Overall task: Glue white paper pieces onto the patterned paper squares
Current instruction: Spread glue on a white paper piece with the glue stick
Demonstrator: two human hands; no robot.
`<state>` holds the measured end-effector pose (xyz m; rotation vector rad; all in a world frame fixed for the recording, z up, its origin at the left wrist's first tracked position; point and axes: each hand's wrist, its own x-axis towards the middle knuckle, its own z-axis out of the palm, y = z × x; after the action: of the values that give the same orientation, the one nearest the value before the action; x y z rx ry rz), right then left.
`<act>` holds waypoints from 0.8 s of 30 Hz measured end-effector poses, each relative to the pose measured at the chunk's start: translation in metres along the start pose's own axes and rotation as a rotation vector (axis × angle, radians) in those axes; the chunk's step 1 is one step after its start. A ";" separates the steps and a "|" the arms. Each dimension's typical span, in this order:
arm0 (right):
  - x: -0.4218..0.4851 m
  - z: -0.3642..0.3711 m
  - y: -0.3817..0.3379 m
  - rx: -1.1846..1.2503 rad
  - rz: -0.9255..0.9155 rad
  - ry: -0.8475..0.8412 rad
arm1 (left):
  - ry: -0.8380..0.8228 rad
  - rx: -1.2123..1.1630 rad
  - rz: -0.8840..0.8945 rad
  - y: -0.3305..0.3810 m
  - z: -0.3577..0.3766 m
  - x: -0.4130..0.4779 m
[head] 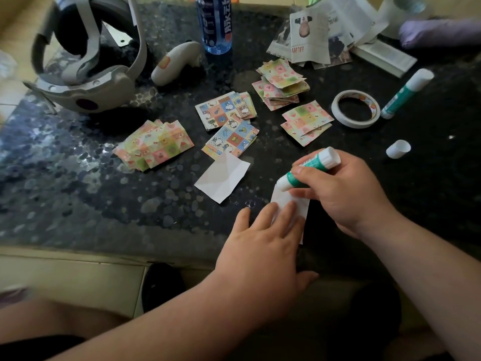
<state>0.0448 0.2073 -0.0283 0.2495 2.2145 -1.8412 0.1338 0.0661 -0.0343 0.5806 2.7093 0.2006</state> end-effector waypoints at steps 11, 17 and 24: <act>0.002 0.000 0.005 -0.289 -0.145 -0.003 | 0.006 -0.030 0.016 -0.002 -0.001 0.001; 0.003 0.001 0.005 -0.429 -0.184 -0.031 | 0.001 -0.017 0.017 0.000 -0.001 0.000; 0.006 -0.004 0.004 -0.520 -0.204 0.002 | -0.009 0.000 0.016 0.000 0.000 0.001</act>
<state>0.0404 0.2115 -0.0333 -0.0766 2.7001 -1.2720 0.1334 0.0668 -0.0345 0.6014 2.6966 0.2016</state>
